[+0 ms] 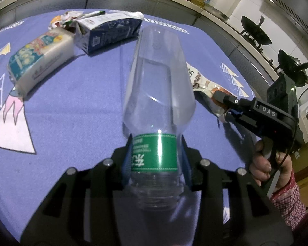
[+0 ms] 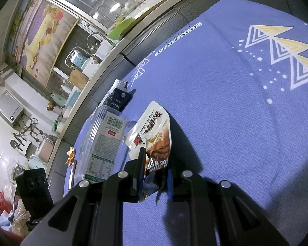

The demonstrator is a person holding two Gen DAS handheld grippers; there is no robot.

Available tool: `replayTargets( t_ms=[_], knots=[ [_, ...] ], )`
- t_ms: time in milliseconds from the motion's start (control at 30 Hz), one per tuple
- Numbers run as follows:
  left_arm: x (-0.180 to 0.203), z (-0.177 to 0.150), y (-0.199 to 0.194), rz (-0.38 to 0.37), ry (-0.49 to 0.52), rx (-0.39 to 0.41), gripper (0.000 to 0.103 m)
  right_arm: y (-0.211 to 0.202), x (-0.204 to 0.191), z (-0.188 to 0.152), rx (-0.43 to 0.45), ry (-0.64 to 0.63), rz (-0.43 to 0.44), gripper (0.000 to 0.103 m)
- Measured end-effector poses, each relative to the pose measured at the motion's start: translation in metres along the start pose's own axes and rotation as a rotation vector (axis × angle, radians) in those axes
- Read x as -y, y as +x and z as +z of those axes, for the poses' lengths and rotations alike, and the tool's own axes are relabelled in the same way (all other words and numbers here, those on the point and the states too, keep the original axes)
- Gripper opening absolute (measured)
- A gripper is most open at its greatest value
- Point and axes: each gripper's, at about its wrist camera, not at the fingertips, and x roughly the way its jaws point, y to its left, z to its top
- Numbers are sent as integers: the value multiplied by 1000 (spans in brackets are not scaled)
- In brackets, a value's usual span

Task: Collect trash
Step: 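Lift the held bottle and wrapper off the table with both tools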

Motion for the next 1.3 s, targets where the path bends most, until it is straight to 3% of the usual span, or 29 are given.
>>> replayTargets(
  t_ms=[1300],
  knots=[
    [-2,3,-1,-3,0,4,40,14,-10,-4,-31,-77,-41,14]
  ],
)
